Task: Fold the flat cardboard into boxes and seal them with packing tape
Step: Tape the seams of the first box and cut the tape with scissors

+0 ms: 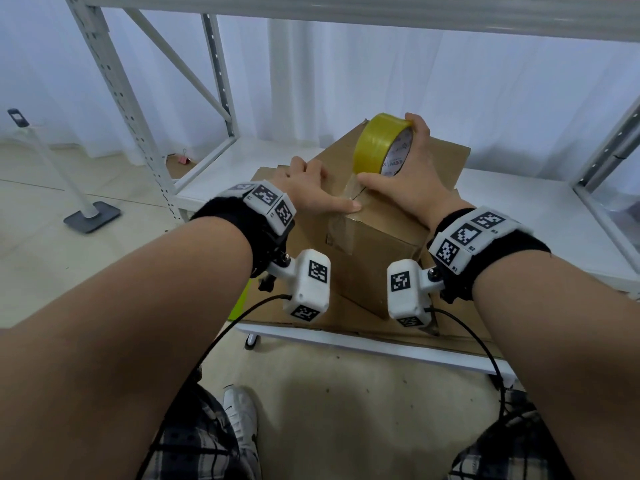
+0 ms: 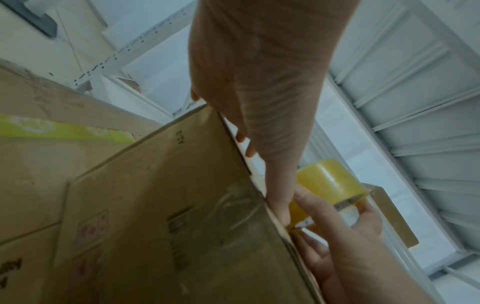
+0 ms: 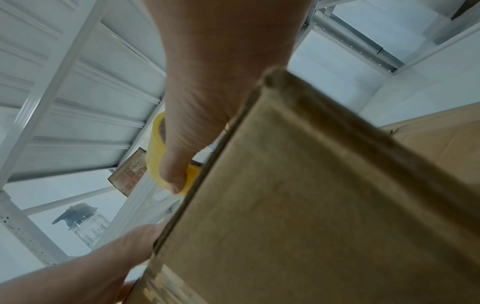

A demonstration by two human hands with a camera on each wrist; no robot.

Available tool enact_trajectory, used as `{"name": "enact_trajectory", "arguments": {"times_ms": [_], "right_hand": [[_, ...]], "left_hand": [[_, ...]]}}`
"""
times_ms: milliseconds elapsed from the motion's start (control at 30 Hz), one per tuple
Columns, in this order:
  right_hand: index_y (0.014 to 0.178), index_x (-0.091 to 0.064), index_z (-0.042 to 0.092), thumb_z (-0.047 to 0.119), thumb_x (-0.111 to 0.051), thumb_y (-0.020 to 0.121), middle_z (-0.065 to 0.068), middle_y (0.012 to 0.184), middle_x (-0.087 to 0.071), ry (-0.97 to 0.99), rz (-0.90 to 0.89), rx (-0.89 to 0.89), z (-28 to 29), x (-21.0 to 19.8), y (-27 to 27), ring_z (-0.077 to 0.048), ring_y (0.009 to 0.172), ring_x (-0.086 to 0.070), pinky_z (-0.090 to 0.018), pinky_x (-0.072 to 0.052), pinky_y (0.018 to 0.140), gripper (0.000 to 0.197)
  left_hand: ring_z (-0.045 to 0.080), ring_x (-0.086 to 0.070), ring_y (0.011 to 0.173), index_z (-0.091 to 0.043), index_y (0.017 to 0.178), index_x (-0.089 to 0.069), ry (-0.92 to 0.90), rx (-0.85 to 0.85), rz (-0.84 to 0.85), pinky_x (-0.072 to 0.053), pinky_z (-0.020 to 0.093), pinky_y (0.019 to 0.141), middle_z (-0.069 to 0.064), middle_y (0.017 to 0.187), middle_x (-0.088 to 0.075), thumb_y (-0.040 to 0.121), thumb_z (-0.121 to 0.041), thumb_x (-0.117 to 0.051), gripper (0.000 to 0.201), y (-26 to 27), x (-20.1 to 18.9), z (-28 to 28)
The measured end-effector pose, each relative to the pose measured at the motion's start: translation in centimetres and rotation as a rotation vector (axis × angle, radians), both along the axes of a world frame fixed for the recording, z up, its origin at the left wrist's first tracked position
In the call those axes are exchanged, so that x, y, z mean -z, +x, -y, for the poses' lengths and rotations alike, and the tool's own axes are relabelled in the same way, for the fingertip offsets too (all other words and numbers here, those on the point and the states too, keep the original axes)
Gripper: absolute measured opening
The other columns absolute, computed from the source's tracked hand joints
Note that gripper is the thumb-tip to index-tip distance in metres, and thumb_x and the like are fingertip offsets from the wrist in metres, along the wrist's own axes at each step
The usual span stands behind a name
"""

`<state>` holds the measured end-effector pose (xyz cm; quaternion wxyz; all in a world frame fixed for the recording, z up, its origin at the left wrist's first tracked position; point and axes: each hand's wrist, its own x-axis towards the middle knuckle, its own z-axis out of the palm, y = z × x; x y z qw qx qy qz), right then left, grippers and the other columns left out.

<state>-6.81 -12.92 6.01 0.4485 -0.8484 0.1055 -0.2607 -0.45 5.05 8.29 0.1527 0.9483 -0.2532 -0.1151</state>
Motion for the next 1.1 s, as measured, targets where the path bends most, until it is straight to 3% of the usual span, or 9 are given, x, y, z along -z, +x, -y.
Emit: {"name": "enact_trajectory", "arguments": {"times_ms": [367, 533, 633, 733, 867, 1000, 1100], "right_hand": [[0.134, -0.016, 0.047, 0.063, -0.077, 0.056, -0.006, 0.144, -0.033, 0.112, -0.006, -0.019, 0.4, 0.0, 1.0, -0.021, 0.133, -0.039, -0.046, -0.038, 0.109, 0.1], [0.149, -0.004, 0.036, 0.06, -0.08, 0.051, -0.002, 0.153, -0.026, 0.156, -0.032, -0.015, 0.6, 0.1, 1.1, -0.018, 0.139, -0.032, -0.045, -0.031, 0.115, 0.126], [0.145, -0.019, 0.027, 0.058, -0.084, 0.047, 0.001, 0.143, -0.04, 0.169, -0.016, 0.013, 0.5, 0.0, 0.9, -0.015, 0.131, -0.042, -0.043, -0.039, 0.11, 0.122], [0.142, -0.024, 0.029, 0.058, -0.086, 0.047, 0.002, 0.138, -0.043, 0.136, -0.003, 0.031, 0.2, 0.1, 0.7, -0.015, 0.128, -0.045, -0.042, -0.041, 0.108, 0.117], [0.146, -0.02, 0.029, 0.051, -0.087, 0.053, 0.002, 0.144, -0.038, 0.061, 0.006, 0.011, 0.4, 0.1, 0.4, -0.015, 0.132, -0.041, -0.042, -0.038, 0.111, 0.116], [0.144, -0.021, 0.031, 0.052, -0.086, 0.05, 0.001, 0.144, -0.036, -0.023, -0.007, -0.017, 0.7, -0.7, 0.3, -0.014, 0.133, -0.039, -0.041, -0.036, 0.112, 0.116], [0.144, -0.022, 0.028, 0.037, -0.089, 0.058, -0.002, 0.143, -0.034, -0.086, 0.013, 0.038, 1.5, -1.2, 0.4, -0.012, 0.129, -0.036, -0.029, -0.032, 0.109, 0.11]], "left_hand": [[0.033, -0.025, 0.134, -0.026, 0.142, -0.031, -0.091, -0.104, 0.029, -0.026, 0.04, 0.105, 0.003, 0.144, -0.025, 0.07, -0.08, -0.055, 0.093, 0.0, 0.6, 1.6], [0.034, -0.016, 0.143, -0.026, 0.151, -0.017, -0.007, -0.083, 0.06, -0.018, 0.053, 0.111, 0.005, 0.156, -0.016, 0.067, -0.091, -0.039, 0.108, 0.2, 1.3, 1.4], [0.033, -0.011, 0.145, -0.026, 0.153, -0.014, 0.034, -0.026, 0.085, -0.014, 0.053, 0.114, 0.008, 0.159, -0.012, 0.07, -0.091, -0.031, 0.106, 0.3, 1.4, 1.0], [0.032, -0.008, 0.146, -0.03, 0.154, -0.011, 0.041, 0.013, 0.092, -0.012, 0.053, 0.114, 0.009, 0.159, -0.01, 0.074, -0.088, -0.027, 0.099, 0.1, 1.4, 0.5], [0.031, -0.009, 0.146, -0.033, 0.152, -0.013, 0.052, 0.004, 0.081, -0.014, 0.054, 0.115, 0.008, 0.159, -0.011, 0.071, -0.088, -0.037, 0.1, 0.1, 1.2, 0.3], [0.028, -0.01, 0.146, -0.035, 0.151, -0.017, 0.027, -0.023, 0.064, -0.015, 0.054, 0.115, 0.004, 0.159, -0.011, 0.071, -0.086, -0.043, 0.099, 0.2, 1.1, 0.6], [0.028, -0.011, 0.146, -0.035, 0.151, -0.016, 0.033, -0.027, 0.055, -0.015, 0.054, 0.114, 0.004, 0.158, -0.011, 0.07, -0.086, -0.045, 0.099, 0.2, 1.2, 0.5]]}}
